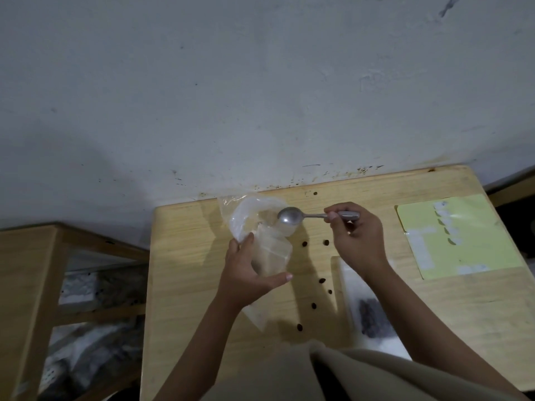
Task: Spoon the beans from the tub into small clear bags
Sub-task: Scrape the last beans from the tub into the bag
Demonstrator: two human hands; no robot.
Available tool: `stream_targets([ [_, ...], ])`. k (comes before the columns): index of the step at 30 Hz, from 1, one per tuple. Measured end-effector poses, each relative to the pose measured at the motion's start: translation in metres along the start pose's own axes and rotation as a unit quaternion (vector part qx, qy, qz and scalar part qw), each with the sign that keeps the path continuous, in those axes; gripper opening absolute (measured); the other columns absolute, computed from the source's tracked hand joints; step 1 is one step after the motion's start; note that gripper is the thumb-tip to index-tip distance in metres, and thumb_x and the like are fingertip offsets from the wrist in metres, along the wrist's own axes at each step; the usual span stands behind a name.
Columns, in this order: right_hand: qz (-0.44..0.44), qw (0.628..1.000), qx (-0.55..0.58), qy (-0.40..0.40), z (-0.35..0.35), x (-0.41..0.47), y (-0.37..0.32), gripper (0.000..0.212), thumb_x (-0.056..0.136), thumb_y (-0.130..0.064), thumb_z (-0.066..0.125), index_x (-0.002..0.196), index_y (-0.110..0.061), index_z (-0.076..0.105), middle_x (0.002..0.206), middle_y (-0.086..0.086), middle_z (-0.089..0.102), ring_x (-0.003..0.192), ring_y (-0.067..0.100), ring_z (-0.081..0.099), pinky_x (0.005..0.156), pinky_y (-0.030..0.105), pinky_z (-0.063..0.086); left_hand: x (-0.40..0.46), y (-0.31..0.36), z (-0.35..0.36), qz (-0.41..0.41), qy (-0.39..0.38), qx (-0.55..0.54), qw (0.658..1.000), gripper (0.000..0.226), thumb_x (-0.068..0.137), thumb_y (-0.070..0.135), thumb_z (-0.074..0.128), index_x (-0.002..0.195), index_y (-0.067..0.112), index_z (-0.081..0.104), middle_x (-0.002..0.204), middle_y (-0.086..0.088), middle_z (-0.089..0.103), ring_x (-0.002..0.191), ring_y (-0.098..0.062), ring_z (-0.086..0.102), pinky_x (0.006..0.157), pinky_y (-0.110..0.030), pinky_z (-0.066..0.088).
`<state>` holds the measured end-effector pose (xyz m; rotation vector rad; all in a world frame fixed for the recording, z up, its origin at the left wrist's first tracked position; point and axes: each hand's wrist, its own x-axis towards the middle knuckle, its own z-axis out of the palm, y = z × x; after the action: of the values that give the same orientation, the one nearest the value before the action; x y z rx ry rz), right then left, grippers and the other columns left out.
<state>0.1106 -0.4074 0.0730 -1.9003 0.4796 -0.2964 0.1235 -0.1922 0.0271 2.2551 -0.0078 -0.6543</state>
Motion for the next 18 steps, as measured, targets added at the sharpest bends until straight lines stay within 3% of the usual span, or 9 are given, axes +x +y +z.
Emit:
stream_targets([
  [6, -0.012, 0.996, -0.091, -0.016, 0.050, -0.002, 0.021, 0.011, 0.086, -0.004, 0.059, 0.083, -0.007, 0.068, 0.067, -0.002, 0.061, 0.050, 0.001, 0.052, 0.051, 0.004, 0.037, 0.001, -0.002, -0.004, 0.018, 0.043, -0.049, 0.998, 0.088, 0.052, 0.050, 0.088, 0.127, 0.031, 0.046, 0.116, 0.012, 0.041, 0.108, -0.009, 0.046, 0.083, -0.026, 0.042],
  [10, -0.035, 0.991, -0.129, 0.001, 0.059, 0.005, 0.023, 0.012, 0.086, -0.003, 0.057, 0.086, -0.004, 0.068, 0.078, 0.005, 0.066, 0.059, 0.008, 0.053, 0.057, 0.007, 0.037, -0.004, -0.006, -0.008, 0.040, 0.096, -0.033, 0.994, 0.095, 0.049, 0.055, 0.085, 0.131, 0.025, 0.045, 0.116, 0.011, 0.042, 0.107, -0.010, 0.047, 0.081, -0.026, 0.045],
  [14, -0.117, 0.982, -0.142, 0.041, 0.058, 0.008, 0.021, 0.012, 0.084, 0.001, 0.056, 0.088, -0.002, 0.066, 0.080, 0.009, 0.066, 0.068, 0.020, 0.059, 0.062, 0.028, 0.049, -0.009, -0.009, -0.002, 0.099, 0.131, 0.019, 0.986, 0.103, 0.049, 0.068, 0.076, 0.134, 0.018, 0.044, 0.115, 0.009, 0.042, 0.107, -0.011, 0.048, 0.082, -0.028, 0.049],
  [18, -0.145, 0.975, -0.165, 0.034, 0.055, 0.014, 0.019, 0.012, 0.083, 0.002, 0.055, 0.087, -0.001, 0.066, 0.078, 0.009, 0.064, 0.068, 0.021, 0.058, 0.061, 0.027, 0.048, -0.008, 0.000, 0.004, 0.100, 0.143, 0.017, 0.984, 0.110, 0.047, 0.069, 0.075, 0.135, 0.012, 0.043, 0.116, 0.006, 0.041, 0.106, -0.012, 0.048, 0.081, -0.031, 0.053],
])
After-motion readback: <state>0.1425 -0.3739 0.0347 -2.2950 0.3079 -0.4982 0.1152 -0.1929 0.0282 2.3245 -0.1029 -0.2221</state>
